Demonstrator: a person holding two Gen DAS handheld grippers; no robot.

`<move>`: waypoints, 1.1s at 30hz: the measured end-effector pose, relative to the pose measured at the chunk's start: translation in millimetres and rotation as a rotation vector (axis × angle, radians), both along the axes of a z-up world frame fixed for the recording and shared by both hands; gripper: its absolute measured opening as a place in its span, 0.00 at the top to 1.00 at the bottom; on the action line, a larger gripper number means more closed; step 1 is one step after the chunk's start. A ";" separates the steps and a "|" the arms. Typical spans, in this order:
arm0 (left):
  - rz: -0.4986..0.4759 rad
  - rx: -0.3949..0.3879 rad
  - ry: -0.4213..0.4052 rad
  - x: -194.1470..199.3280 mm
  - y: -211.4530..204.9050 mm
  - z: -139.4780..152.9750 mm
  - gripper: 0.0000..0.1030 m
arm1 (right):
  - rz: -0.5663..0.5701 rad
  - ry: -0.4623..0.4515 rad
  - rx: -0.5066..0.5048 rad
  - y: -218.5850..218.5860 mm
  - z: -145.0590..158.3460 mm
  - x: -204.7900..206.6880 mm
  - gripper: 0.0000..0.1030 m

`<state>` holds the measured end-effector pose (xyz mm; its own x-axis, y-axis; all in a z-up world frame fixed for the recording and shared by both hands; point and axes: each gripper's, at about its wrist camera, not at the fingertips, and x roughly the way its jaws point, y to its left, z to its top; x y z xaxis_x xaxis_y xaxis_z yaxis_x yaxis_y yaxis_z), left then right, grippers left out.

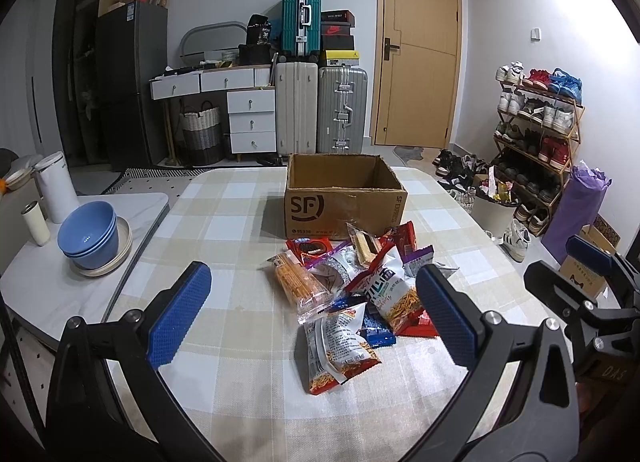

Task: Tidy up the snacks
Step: 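Grasp a white snack bag with the left tool while the right tool grasps another white bag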

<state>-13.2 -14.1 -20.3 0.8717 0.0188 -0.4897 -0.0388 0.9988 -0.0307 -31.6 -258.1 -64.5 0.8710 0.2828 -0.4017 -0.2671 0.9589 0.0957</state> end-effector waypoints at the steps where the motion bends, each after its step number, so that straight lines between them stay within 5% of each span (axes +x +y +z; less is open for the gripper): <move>1: 0.000 0.000 0.001 0.8 -0.2 -0.6 0.01 | 0.001 0.000 0.002 -0.3 -0.8 0.0 0.00; 17: -0.002 -0.007 0.065 19.6 12.1 -27.0 0.01 | 0.011 0.023 0.035 -6.3 -9.0 0.4 0.00; 21: 0.025 -0.018 0.145 38.7 38.9 -55.6 0.01 | 0.011 0.039 0.035 -7.3 -17.6 4.4 0.00; 25: -0.022 -0.134 0.254 57.5 63.1 -89.8 0.01 | 0.013 0.093 0.045 -8.6 -35.9 19.0 0.00; 28: -0.087 -0.197 0.325 73.2 59.1 -112.2 0.01 | 0.014 0.115 0.050 -8.9 -43.8 25.7 0.00; 33: -0.147 -0.184 0.403 106.3 29.4 -144.1 0.01 | 0.010 0.151 0.053 -11.7 -59.9 37.8 0.00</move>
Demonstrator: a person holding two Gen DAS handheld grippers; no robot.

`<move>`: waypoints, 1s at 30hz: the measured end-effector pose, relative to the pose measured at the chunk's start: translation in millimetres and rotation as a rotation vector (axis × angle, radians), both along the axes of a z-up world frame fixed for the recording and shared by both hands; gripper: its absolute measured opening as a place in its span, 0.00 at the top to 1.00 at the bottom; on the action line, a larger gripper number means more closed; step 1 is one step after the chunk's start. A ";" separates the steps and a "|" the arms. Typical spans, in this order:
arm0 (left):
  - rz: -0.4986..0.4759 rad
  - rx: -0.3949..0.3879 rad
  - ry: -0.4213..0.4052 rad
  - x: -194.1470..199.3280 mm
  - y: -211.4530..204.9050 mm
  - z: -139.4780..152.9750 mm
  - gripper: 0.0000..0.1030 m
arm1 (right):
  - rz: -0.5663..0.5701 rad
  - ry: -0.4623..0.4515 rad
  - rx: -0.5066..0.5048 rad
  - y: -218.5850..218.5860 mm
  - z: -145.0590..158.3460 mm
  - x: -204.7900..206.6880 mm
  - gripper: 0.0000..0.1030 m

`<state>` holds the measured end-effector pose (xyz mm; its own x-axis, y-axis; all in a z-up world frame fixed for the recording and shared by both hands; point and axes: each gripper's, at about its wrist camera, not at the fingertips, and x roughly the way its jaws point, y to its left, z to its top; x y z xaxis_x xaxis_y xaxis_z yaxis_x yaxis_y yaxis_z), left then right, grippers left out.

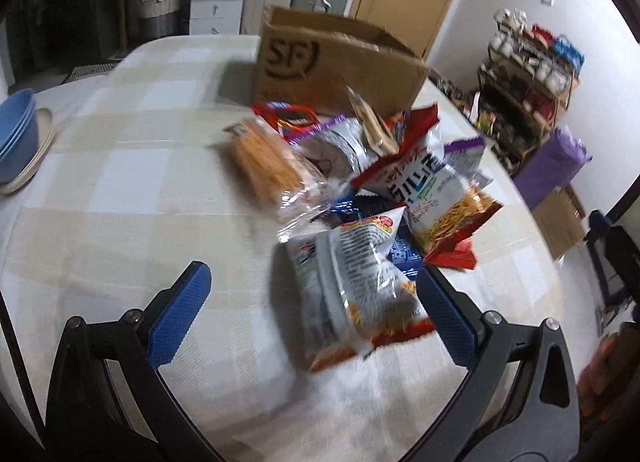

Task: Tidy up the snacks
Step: 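Grasp a white snack bag with the left tool while the right tool grasps another white bag, then lift both white snack bags and carry them over the cardboard box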

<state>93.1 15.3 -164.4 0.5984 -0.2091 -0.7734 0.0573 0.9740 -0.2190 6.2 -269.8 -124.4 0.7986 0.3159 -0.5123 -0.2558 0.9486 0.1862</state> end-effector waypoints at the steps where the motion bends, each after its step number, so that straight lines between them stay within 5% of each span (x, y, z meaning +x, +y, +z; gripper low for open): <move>1: -0.009 -0.002 0.016 6.2 -5.2 -4.0 0.01 | -0.001 0.007 0.001 -1.2 -3.0 2.8 0.00; 6: -0.013 -0.055 0.108 28.5 -8.3 -30.4 0.32 | -0.007 0.052 0.009 -8.3 -16.4 14.8 0.00; 8: -0.023 -0.048 0.087 29.8 -7.7 -32.3 0.43 | 0.001 0.082 0.024 -9.5 -23.4 21.3 0.00; 12: -0.045 -0.079 0.079 30.2 -5.1 -36.2 0.52 | 0.083 0.115 0.063 -4.5 -29.3 32.2 0.00; 22: -0.039 -0.103 0.028 7.6 17.5 -17.4 0.55 | 0.236 0.133 -0.046 42.8 -32.6 75.4 0.01; 30: -0.015 -0.135 0.001 -7.6 41.3 -9.3 0.55 | 0.270 0.231 -0.052 72.9 -56.8 119.0 0.20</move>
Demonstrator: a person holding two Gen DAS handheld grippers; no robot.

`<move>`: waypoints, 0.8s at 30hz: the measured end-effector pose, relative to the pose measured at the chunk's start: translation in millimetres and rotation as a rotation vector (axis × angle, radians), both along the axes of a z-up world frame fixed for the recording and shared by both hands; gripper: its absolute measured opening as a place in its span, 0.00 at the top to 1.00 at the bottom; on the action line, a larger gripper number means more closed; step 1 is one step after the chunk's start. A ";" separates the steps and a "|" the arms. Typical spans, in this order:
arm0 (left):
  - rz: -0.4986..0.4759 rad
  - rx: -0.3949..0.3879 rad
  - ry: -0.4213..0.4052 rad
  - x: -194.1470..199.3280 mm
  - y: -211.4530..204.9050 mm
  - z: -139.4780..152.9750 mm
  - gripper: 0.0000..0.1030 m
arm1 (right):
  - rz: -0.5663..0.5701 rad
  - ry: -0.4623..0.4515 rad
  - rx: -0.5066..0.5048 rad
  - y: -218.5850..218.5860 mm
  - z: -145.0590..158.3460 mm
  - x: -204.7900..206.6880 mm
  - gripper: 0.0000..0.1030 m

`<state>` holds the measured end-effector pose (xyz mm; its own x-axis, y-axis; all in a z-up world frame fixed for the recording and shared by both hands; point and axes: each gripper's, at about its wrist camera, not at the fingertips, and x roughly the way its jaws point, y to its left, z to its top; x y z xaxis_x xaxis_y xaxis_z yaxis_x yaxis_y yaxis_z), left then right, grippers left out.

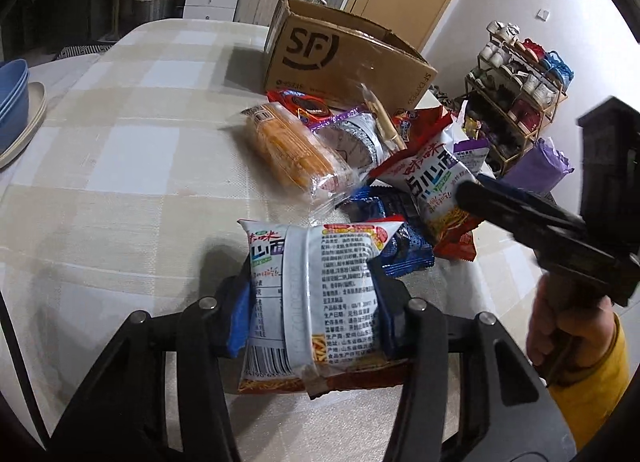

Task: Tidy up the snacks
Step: 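Lift both white snack bags and carry them over the cardboard box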

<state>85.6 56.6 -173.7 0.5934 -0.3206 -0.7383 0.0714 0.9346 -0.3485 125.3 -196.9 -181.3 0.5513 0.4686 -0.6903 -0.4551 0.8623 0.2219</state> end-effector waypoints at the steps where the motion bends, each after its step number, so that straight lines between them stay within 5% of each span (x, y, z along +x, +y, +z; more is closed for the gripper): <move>1: -0.001 -0.004 -0.002 -3.3 2.3 1.3 0.55 | -0.001 0.003 -0.006 3.2 -2.4 1.7 0.21; 5: -0.008 -0.008 -0.010 -3.1 4.3 1.9 0.55 | -0.015 0.033 -0.052 16.0 -13.6 12.9 0.40; 10: -0.007 -0.014 0.000 -3.8 7.6 -0.9 0.55 | -0.014 0.080 -0.056 20.0 -24.3 15.7 0.46; 24: 0.006 0.009 -0.011 -9.9 3.7 13.6 0.55 | 0.000 -0.036 -0.140 30.3 -7.1 -18.4 0.56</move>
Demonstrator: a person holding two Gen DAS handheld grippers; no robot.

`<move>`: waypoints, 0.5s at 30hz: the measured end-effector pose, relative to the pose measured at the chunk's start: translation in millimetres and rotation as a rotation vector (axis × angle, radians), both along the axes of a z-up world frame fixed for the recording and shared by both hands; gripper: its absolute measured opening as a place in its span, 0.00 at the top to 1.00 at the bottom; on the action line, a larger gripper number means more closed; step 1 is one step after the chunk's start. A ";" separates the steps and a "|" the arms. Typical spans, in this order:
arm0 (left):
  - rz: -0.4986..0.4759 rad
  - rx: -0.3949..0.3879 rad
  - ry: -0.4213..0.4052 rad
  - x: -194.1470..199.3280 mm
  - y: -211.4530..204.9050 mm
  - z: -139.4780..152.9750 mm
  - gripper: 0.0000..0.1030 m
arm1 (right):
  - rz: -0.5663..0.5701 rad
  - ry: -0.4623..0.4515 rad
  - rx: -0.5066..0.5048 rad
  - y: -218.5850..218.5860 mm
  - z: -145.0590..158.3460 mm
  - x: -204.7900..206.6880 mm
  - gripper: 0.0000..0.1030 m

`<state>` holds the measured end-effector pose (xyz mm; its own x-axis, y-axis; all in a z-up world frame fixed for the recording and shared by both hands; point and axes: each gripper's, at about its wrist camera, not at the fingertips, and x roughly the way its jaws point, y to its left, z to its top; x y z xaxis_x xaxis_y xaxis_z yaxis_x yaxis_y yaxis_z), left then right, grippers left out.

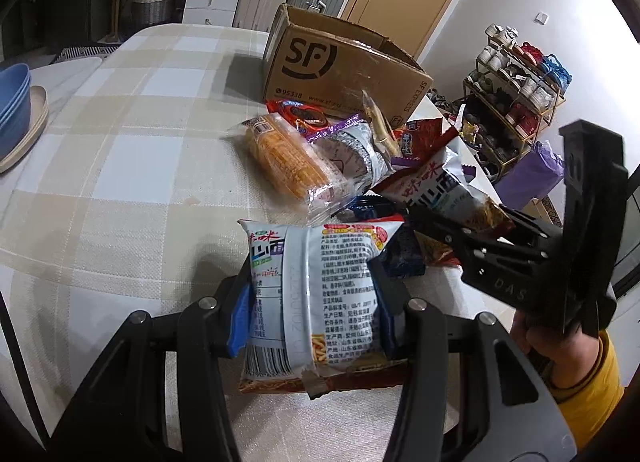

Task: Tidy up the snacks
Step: 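Lift both white snack bags and carry them over the cardboard box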

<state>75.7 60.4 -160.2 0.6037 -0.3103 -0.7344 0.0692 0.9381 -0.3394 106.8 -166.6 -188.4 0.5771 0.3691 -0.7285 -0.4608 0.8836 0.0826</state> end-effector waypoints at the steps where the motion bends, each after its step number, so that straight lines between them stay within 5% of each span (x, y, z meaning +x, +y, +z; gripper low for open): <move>1: 0.000 0.000 -0.003 -1.0 -0.5 1.8 0.55 | 0.004 -0.018 -0.006 0.6 4.0 -4.2 0.56; 15: 0.010 0.020 -0.041 -14.6 -4.0 32.8 0.55 | 0.056 -0.185 -0.003 -2.6 63.5 -48.4 0.56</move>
<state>61.0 56.3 -127.4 0.6365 -0.2895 -0.7149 0.0736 0.9454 -0.3174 58.4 -169.2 -124.9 0.6798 0.4027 -0.6130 -0.5165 0.8562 -0.0103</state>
